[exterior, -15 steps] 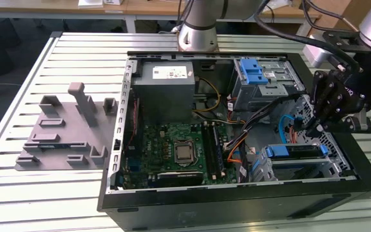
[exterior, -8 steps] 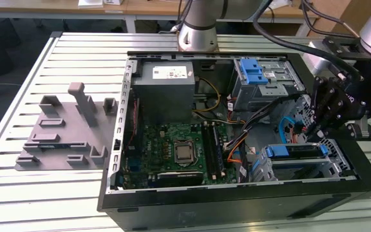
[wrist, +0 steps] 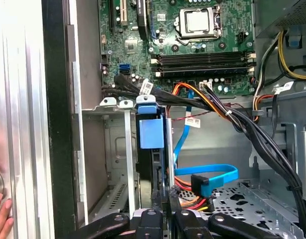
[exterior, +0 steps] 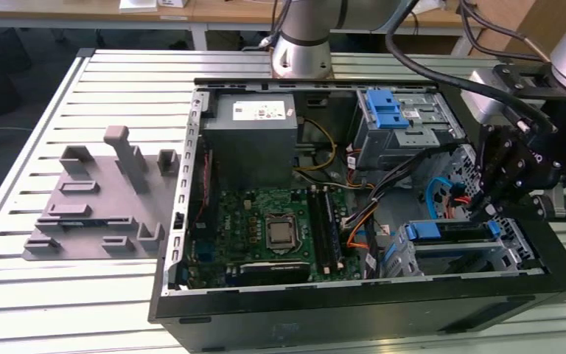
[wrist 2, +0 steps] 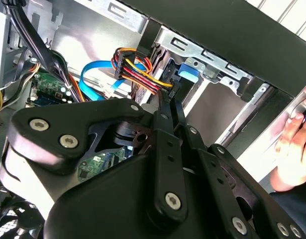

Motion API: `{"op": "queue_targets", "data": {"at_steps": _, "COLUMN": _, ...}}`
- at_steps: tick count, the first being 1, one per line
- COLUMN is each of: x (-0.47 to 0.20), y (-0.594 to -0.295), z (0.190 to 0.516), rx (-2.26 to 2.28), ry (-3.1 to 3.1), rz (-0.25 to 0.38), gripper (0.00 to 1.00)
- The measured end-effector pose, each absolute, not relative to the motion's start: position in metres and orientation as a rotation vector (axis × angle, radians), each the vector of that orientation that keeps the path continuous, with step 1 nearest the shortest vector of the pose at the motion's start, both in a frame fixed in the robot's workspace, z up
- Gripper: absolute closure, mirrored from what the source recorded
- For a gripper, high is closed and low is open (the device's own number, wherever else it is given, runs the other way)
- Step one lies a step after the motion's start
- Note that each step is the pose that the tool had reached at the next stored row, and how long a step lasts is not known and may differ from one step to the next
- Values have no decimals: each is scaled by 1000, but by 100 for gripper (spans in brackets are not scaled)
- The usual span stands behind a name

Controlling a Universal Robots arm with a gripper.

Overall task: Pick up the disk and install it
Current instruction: 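Insert the first disk wire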

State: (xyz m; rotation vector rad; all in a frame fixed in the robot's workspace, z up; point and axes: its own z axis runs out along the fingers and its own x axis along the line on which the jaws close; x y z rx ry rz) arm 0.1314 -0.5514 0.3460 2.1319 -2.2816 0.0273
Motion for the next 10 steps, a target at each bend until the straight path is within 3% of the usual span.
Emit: {"op": "queue_targets", "data": {"at_steps": 10, "x": 123, "y": -552, "z": 341, "rx": 2174, "ry": -2274, "rz": 35, "gripper": 84}}
